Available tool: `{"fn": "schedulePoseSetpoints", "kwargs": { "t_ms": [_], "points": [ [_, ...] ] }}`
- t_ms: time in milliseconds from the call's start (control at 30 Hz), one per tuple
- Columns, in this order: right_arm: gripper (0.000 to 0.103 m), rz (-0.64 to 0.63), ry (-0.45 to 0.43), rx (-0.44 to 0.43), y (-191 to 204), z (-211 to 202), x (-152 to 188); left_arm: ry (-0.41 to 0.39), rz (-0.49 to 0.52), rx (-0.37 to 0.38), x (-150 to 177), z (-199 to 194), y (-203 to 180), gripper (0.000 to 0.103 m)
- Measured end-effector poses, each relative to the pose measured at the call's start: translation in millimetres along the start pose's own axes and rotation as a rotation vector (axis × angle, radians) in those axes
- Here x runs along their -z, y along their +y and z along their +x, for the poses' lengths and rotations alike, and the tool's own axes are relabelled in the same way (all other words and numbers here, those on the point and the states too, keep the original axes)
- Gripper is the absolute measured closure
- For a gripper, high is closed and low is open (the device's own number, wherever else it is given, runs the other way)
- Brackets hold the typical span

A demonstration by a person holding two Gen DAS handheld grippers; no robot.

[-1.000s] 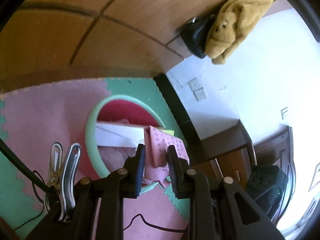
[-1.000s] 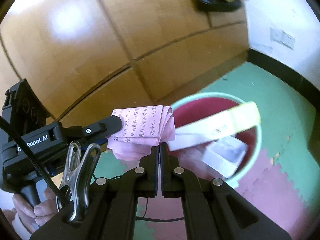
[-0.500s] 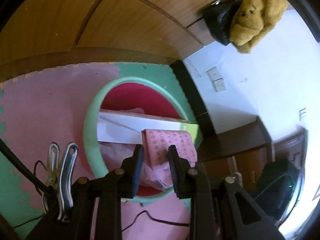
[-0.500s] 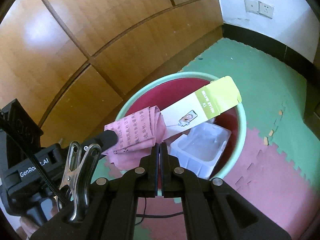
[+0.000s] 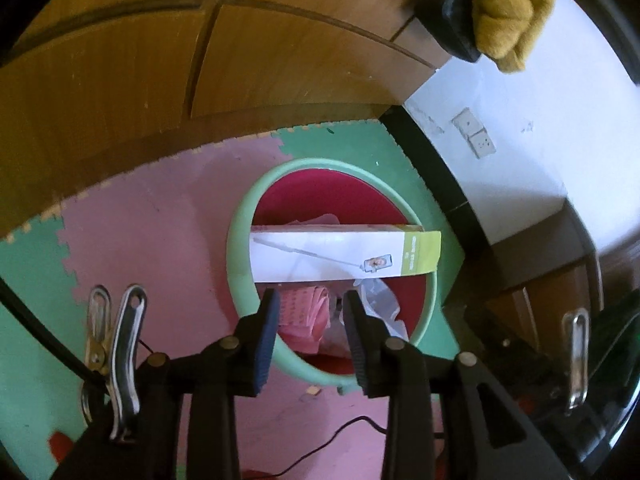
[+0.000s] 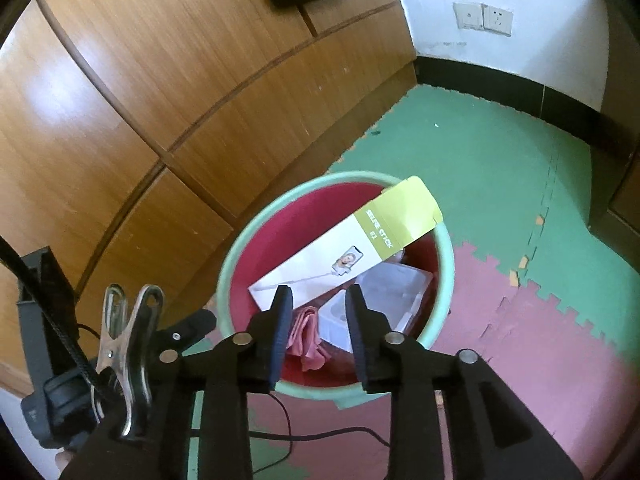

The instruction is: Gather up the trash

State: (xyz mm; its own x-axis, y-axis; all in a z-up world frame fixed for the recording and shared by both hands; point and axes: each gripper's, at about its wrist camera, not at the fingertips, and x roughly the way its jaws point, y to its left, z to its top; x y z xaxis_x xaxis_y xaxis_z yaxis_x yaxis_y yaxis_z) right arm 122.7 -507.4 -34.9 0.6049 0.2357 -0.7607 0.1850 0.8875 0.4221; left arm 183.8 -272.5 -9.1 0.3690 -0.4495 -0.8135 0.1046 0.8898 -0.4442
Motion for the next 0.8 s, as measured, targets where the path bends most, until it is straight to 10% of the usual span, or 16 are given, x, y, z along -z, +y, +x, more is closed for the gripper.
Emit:
{"fn": "schedulePoseSetpoints", "kwargs": {
  "t_ms": [800],
  "points": [
    [0.054,-0.122,0.037,0.128,35.0,-69.1,37.3,-0.003,0.233,-0.133,21.8,-77.3,-39.8,0.041]
  ]
}}
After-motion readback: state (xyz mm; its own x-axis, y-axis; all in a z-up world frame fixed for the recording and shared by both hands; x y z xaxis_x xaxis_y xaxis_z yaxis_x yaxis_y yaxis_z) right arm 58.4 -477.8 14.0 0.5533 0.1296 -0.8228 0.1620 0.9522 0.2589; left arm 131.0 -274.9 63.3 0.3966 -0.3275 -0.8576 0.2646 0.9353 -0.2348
